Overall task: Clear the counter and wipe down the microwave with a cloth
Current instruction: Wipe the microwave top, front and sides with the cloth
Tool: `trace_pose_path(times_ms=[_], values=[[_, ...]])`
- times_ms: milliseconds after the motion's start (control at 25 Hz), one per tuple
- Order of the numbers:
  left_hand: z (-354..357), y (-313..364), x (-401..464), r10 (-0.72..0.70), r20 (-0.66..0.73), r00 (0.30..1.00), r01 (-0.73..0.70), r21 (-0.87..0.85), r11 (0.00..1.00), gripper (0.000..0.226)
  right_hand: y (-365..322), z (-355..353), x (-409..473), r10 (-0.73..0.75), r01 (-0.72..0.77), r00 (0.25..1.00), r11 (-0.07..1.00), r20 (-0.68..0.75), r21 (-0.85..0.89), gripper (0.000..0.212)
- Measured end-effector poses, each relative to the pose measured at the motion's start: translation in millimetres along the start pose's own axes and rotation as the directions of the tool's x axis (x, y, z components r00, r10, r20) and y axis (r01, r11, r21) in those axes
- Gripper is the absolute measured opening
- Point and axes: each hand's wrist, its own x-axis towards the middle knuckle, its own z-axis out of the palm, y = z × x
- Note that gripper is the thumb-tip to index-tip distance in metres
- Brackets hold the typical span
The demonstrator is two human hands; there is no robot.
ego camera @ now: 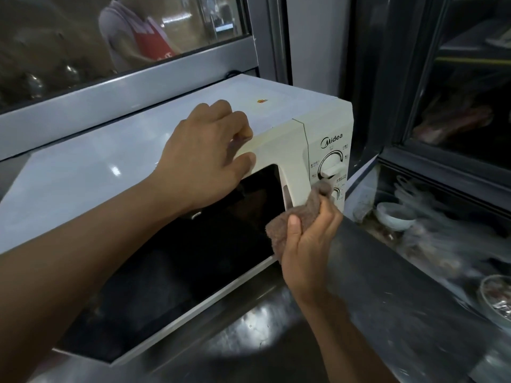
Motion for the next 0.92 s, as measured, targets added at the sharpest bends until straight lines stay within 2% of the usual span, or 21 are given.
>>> trace_pose_path(times_ms=[120,240,360,520,760,840,920], values=[[0.0,-0.6,0.2,0.000,0.001,1.000,0.000,-0.009,1.000,0.039,20.3,-5.5,-15.4,0.109,-0.104,0.988,0.993,0.109,-0.047,0.057],[1.5,-0.9,1.8,0.007,-0.001,1.000,-0.007,-0.015,1.000,0.039,24.5,-8.3,-17.6,0.140,-0.134,0.977,0.990,0.162,-0.051,0.056],[0.2,0.3,0.2,-0.004,0.002,1.000,0.005,-0.012,1.000,0.040,6.6,-4.8,-18.0,0.141,-0.141,0.986,0.990,0.089,-0.004,0.055],[1.0,0.6,0.4,0.001,0.000,1.000,-0.001,-0.006,1.000,0.038,3.0,-1.4,-15.1,0.060,-0.060,0.997,0.998,0.039,-0.012,0.056],[1.5,-0.5,1.1,-0.003,0.001,1.000,0.003,0.009,1.000,0.040,31.0,-9.7,-36.5,0.265,-0.293,0.947,0.945,0.182,0.148,0.055],[1.1,-1.7,1.5,-0.007,0.003,1.000,0.007,0.012,1.000,0.040,28.9,-8.8,-38.2,0.291,-0.325,0.939,0.925,0.185,0.195,0.054],[1.4,-1.5,1.5,-0.002,0.000,1.000,0.002,0.011,1.000,0.041,20.5,-11.5,-32.3,0.254,-0.290,0.953,0.926,0.167,0.241,0.057]])
